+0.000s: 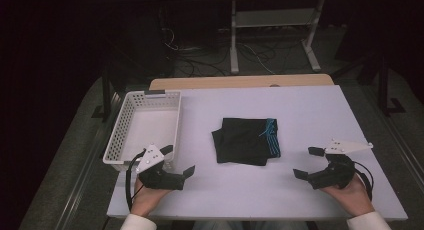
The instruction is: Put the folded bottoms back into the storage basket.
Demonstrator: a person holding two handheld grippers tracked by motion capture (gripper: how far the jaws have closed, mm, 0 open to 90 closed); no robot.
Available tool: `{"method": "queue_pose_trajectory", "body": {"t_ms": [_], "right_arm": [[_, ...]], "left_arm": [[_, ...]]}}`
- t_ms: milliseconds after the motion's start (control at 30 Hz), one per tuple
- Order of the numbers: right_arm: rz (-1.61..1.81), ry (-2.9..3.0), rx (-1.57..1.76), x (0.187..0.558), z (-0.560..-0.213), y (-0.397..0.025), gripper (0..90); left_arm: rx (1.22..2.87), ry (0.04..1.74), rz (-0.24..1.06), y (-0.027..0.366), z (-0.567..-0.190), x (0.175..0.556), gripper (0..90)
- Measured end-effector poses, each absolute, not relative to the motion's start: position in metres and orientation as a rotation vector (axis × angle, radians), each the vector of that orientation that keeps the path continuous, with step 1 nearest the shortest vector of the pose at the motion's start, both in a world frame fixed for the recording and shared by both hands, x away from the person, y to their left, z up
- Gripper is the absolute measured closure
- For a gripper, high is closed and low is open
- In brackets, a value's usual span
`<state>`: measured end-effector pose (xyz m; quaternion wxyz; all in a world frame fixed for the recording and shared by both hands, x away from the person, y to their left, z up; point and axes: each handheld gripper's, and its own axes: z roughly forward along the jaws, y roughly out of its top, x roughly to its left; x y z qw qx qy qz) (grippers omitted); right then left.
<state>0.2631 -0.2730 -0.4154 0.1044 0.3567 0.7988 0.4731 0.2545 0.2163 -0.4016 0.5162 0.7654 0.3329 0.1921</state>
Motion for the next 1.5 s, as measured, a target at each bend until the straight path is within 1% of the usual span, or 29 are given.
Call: {"method": "queue_pose_trajectory", "body": {"t_ms": [933, 1500], "right_arm": [[1.376, 2.36, 1.074, 0.266, -0.414, -0.27, 0.0], [1.389, 2.358, 1.088, 0.274, -0.391, -0.273, 0.0]], "left_arm": [[1.856, 0.849, 0.448, 0.216, -0.406, 0.252, 0.0], [1.894, 0.821, 0.459, 0.21, -0.393, 0.256, 0.0]]}}
